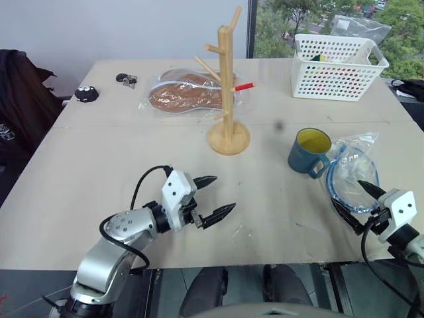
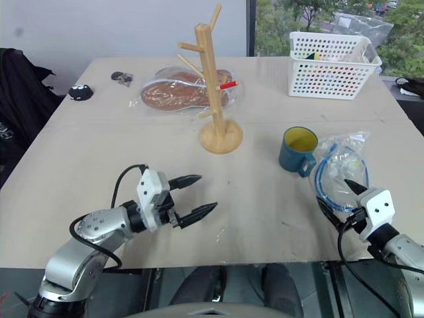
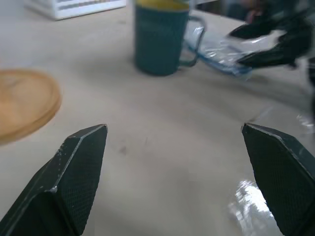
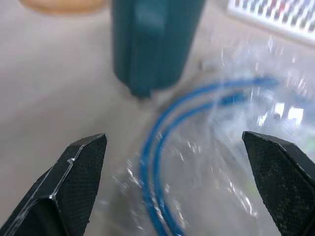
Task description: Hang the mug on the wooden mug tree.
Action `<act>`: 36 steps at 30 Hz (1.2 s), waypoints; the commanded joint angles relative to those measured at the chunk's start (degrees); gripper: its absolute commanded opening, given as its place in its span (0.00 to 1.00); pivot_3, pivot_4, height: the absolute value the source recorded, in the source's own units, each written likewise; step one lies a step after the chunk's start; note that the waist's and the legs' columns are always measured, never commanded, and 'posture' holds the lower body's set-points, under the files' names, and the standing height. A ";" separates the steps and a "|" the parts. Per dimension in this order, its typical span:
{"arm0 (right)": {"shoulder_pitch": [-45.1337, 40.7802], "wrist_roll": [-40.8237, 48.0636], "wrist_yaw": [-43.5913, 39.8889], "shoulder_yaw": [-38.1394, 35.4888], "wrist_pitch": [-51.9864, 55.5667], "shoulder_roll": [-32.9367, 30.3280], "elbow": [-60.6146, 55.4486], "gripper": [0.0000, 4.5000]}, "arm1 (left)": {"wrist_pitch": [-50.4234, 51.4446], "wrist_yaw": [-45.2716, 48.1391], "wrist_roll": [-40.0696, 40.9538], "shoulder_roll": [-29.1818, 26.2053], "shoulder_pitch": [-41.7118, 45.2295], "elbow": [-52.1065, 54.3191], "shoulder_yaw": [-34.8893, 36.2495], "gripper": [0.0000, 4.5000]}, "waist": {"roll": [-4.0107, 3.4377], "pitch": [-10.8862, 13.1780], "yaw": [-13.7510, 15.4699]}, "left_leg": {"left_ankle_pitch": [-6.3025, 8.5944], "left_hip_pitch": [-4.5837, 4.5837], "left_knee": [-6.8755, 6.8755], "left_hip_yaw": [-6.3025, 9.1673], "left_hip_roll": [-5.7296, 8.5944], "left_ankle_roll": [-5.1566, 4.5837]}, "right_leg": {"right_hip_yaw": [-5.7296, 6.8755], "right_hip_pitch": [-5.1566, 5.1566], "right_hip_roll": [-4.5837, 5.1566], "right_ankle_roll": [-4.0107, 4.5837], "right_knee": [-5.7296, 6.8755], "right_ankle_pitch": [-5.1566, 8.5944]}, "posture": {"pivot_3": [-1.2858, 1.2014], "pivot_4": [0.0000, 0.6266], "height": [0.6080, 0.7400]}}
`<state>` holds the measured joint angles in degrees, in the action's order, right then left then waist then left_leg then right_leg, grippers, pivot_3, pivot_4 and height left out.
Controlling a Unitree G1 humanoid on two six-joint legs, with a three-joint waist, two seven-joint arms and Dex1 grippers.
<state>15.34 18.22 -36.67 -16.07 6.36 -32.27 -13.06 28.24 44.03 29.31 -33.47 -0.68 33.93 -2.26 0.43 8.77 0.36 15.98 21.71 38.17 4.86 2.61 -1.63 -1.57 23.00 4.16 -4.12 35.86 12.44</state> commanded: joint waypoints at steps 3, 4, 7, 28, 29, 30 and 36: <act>-2.58 -1.24 -0.35 3.62 8.20 -2.03 1.54 0.99 | 4.84 0.72 5.24 -2.55 2.92 6.72 0.24 1.00 | -0.02 0.01 0.11 | 0.00 0.01 0.00 0.02 -0.01 0.00 | 0.00 0.00 0.00 0.00 0.00 0.00 | 0.52 0.24 1.00; -2.63 -0.50 -1.18 3.97 9.75 -2.36 1.35 0.99 | 5.57 0.67 5.75 -2.96 3.14 7.38 0.29 1.00 | -0.01 0.01 0.10 | 0.00 0.01 0.00 0.01 -0.01 0.00 | -0.01 0.00 0.00 0.00 0.00 0.00 | 0.52 0.24 1.00; -2.85 0.52 -1.64 4.83 14.60 -3.38 0.29 0.99 | 6.59 0.75 6.65 -4.11 2.94 8.73 0.53 1.00 | 0.03 -0.02 0.07 | 0.01 0.00 0.01 -0.01 -0.01 -0.01 | -0.03 -0.01 0.00 0.01 -0.01 0.00 | 0.52 0.24 1.00; -11.53 -5.26 5.59 -2.71 14.60 -10.24 10.07 0.00 | 4.63 1.50 6.64 -3.35 5.91 6.99 -1.27 1.00 | 0.36 -0.19 0.49 | 0.01 -0.11 0.13 0.09 0.07 -0.03 | 0.06 -0.30 0.02 0.01 -0.04 0.02 | 0.52 0.24 1.00; -13.70 -5.88 6.81 -3.18 13.61 -10.49 12.51 0.00 | 4.73 1.29 6.46 -3.06 6.51 6.80 -1.65 1.00 | 0.33 -0.17 0.43 | 0.00 -0.10 0.13 0.09 0.07 -0.02 | 0.06 -0.30 0.02 0.02 -0.04 0.02 | 0.52 0.24 1.00; -15.60 -6.52 7.54 -3.20 12.89 -10.78 14.67 0.00 | 4.68 1.18 6.28 -2.75 7.07 6.59 -2.04 1.00 | 0.27 -0.14 0.36 | 0.00 -0.10 0.13 0.08 0.07 -0.02 | 0.05 -0.28 0.02 0.02 -0.04 0.01 | 0.52 0.24 1.00; -41.15 -16.69 15.07 2.13 -2.94 -14.78 49.76 0.00 | 5.23 0.19 6.32 0.18 12.70 5.45 -4.45 1.00 | -0.01 0.12 -1.20 | -0.12 -0.14 0.11 -0.14 0.12 0.17 | -0.08 -0.24 0.01 0.01 -0.03 -0.01 | 0.52 0.24 1.00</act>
<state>-22.21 3.88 -24.08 -13.92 8.95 -45.10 30.44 33.72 44.55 35.11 -33.52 11.44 38.82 -6.87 0.42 8.88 -0.84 15.84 21.62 38.26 4.70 2.74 -1.43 -1.65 22.81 4.17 -4.13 35.82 12.43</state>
